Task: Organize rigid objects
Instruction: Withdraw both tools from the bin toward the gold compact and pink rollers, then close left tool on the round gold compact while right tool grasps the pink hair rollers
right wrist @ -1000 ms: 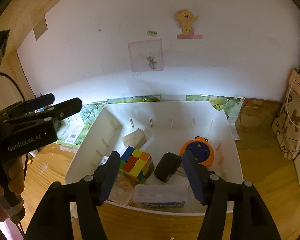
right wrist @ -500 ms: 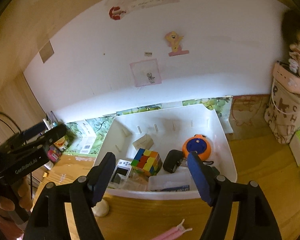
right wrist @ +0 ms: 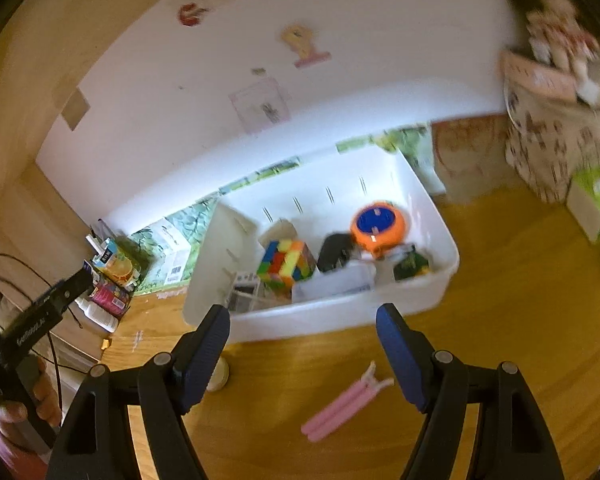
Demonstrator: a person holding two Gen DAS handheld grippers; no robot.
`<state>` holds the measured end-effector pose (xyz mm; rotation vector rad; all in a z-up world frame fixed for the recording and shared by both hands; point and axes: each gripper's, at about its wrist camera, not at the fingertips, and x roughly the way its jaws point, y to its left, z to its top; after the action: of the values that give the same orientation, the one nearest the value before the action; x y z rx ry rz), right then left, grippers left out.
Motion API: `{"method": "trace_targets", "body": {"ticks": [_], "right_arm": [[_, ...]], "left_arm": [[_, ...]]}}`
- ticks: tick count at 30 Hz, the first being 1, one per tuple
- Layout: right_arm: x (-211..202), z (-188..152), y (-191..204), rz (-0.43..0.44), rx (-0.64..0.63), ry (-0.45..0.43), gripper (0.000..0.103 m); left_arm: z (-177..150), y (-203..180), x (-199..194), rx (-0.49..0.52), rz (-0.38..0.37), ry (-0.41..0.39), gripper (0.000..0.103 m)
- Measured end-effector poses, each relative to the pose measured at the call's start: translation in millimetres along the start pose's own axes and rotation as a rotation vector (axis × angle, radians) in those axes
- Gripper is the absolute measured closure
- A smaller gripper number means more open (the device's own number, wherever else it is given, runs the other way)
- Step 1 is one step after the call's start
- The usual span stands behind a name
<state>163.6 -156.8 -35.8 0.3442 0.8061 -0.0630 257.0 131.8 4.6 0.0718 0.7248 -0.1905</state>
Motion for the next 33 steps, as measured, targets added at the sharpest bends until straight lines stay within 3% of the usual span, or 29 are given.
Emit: {"method": "trace_targets", "body": {"ticks": [10, 18, 28, 33], "right_arm": [[23.0, -31.8, -30.2, -0.037, 0.219, 0.126, 0.027], [46.5, -54.3, -50.1, -0.035, 0.412, 0.227, 0.027], [69.5, -73.6, -54.8, -0.024, 0.553, 0.338, 0.027], [75.9, -78.5, -55.3, -0.032, 0.581, 0.373, 0.027]], "left_arm": [[-28.6, 15.0, 22.5, 0.014, -0.005, 0.129, 0.021], [-48.5, 10.0, 59.3, 0.031, -0.058, 0.297, 0.021], [-71.7, -1.4, 105.3, -0.005, -0.134, 0.524, 0.018], [-81.1, -11.8, 121.8, 0.012, -0.15, 0.598, 0.017]]}}
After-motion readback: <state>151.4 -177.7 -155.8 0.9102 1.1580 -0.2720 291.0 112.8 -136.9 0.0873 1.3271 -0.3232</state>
